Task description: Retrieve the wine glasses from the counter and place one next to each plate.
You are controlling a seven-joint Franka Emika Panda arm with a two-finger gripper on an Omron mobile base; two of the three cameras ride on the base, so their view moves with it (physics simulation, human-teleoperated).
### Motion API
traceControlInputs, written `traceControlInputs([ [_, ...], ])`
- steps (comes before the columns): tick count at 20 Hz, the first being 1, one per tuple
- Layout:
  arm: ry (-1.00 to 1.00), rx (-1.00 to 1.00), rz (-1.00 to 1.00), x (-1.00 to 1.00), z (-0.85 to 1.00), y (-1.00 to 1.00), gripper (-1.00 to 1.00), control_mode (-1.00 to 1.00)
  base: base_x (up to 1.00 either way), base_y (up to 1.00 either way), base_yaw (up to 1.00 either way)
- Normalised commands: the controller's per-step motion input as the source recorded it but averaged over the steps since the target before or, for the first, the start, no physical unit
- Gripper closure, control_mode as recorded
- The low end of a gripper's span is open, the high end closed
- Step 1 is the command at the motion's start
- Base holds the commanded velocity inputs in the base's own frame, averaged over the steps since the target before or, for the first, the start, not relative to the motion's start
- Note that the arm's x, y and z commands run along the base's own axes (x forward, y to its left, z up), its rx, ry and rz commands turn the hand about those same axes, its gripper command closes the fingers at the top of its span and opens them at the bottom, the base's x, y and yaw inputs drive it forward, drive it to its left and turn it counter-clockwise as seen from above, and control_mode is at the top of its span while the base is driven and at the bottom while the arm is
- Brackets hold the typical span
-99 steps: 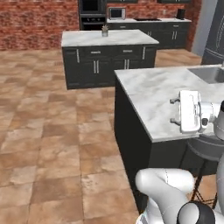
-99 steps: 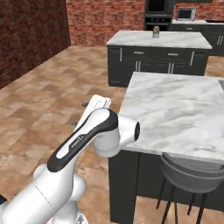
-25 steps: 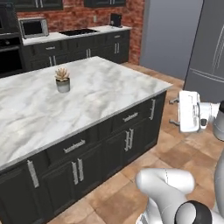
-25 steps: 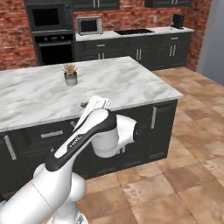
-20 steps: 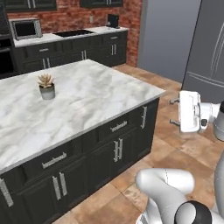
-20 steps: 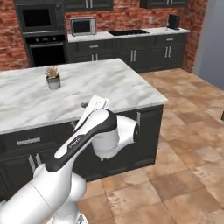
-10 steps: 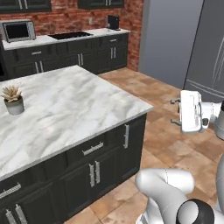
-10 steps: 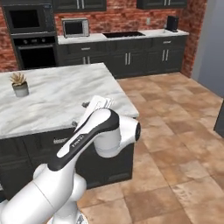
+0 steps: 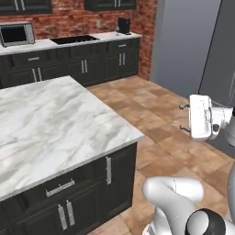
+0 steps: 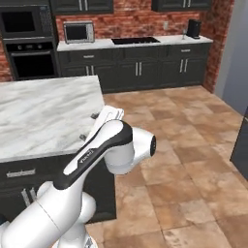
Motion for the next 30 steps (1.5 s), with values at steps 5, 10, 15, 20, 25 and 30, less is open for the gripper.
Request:
traceControlInputs([
  [5, 0.00, 0.00, 0.00, 0.00, 0.00, 0.00, -1.00, 1.00, 0.98, -1.00, 0.20],
  [10, 0.00, 0.00, 0.00, 0.00, 0.00, 0.00, -1.00, 1.00, 1.00, -1.00, 0.17],
  [15, 0.00, 0.00, 0.00, 0.00, 0.00, 0.00, -1.00, 1.00, 1.00, -1.00, 0.13],
  [20, 0.00, 0.00, 0.00, 0.00, 0.00, 0.00, -1.00, 1.00, 1.00, -0.92, 0.07],
  [25, 0.00, 0.00, 0.00, 0.00, 0.00, 0.00, -1.00, 1.00, 1.00, -0.05, -0.02],
  [30, 0.00, 0.00, 0.00, 0.00, 0.00, 0.00, -1.00, 1.00, 1.00, 0.19, -0.05],
])
